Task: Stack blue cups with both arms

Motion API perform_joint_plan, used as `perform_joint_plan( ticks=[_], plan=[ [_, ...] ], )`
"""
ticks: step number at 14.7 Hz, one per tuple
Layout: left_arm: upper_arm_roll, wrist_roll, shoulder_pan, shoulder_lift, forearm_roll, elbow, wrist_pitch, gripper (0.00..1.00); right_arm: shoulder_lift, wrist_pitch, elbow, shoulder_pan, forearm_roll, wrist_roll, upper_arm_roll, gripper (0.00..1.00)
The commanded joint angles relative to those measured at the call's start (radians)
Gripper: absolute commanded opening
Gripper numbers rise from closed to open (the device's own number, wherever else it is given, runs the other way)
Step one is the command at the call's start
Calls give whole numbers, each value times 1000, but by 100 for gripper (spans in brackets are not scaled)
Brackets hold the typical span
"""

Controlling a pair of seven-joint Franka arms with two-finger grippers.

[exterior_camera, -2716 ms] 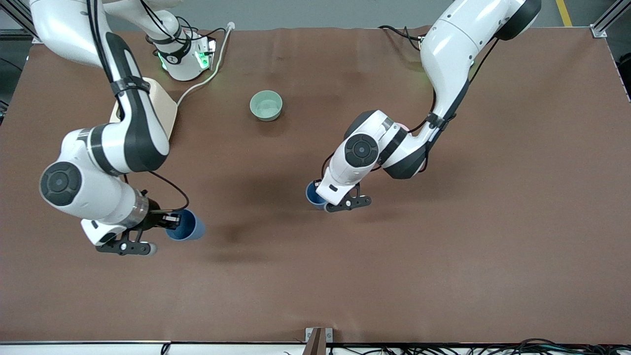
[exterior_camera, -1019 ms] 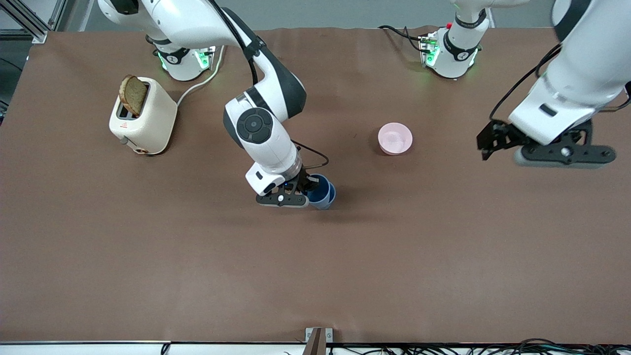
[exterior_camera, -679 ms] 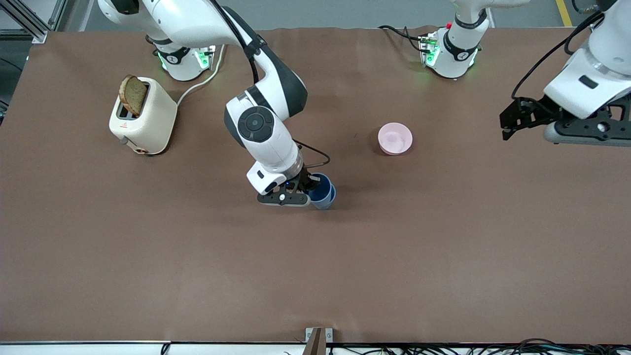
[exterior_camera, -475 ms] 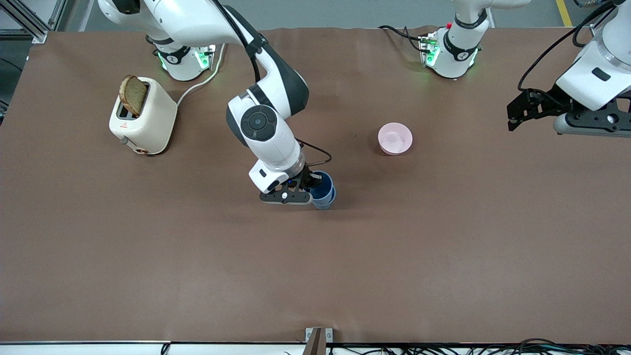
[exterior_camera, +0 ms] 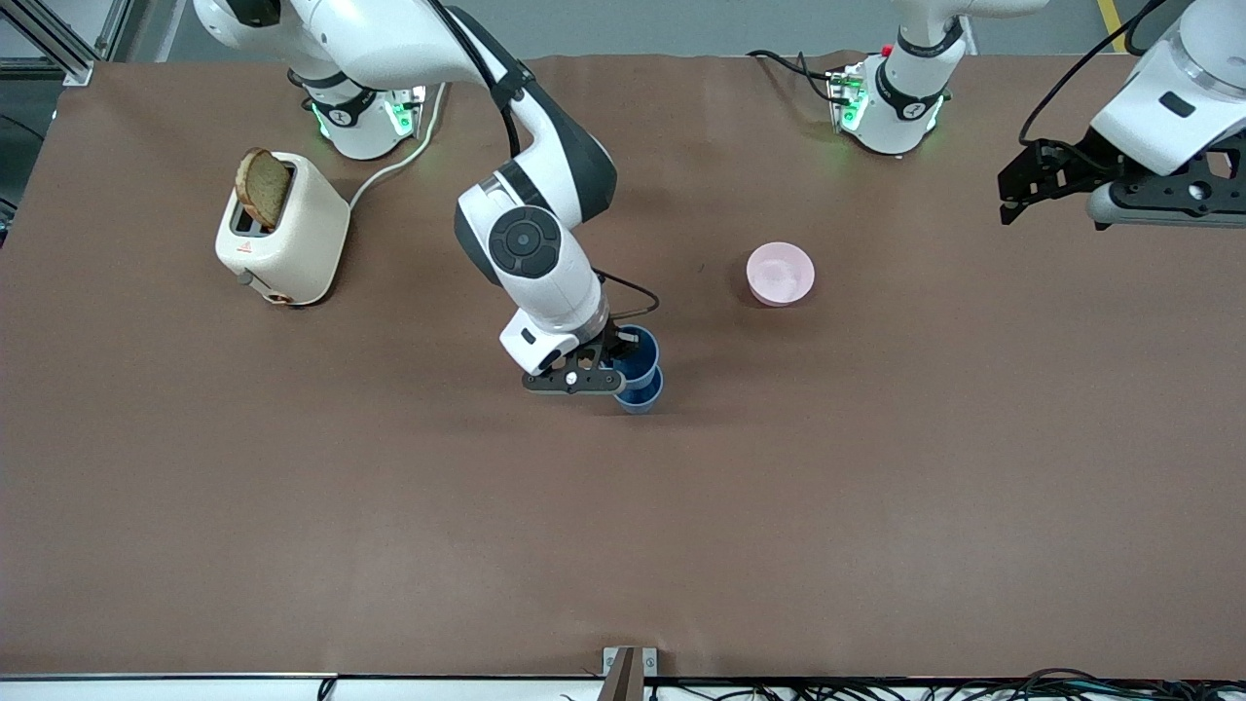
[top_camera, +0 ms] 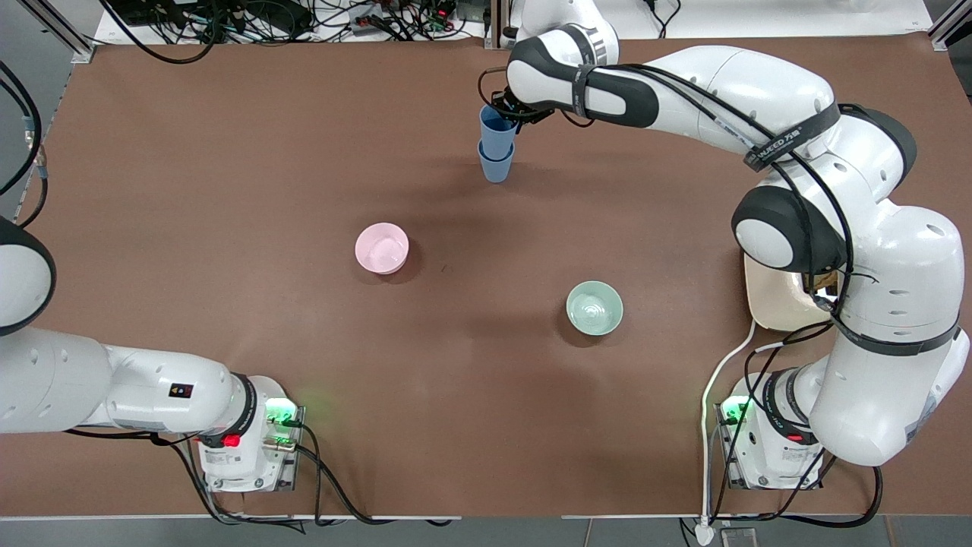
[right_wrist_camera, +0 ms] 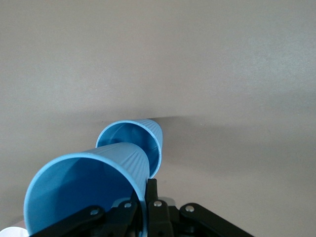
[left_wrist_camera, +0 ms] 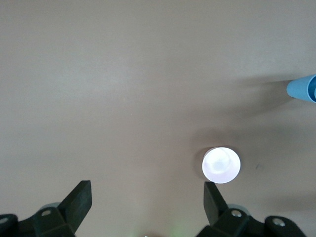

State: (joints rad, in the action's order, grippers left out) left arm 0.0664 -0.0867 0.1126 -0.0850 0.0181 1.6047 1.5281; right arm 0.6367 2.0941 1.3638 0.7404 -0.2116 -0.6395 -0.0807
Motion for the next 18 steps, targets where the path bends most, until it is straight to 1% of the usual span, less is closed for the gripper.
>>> perform_joint_plan(
  ticks=[1, 8, 11, 18],
  plan=[
    [-5, -7, -7, -9, -10, 17, 20, 100, 0, -2, 2, 4, -8, 9, -2, 1],
    [-5, 10, -7, 4, -4, 3, 21, 100, 11, 4, -3, 8, -9, 6, -2, 1],
    [-5, 7, -7, 34, -4, -18, 27, 100, 9, 27, -5, 23, -12, -3, -2, 1],
    [-3, -5, -7, 37, -6, -32, 30, 100, 21, 29, 0, 24, -11, 3, -2, 1]
  ],
)
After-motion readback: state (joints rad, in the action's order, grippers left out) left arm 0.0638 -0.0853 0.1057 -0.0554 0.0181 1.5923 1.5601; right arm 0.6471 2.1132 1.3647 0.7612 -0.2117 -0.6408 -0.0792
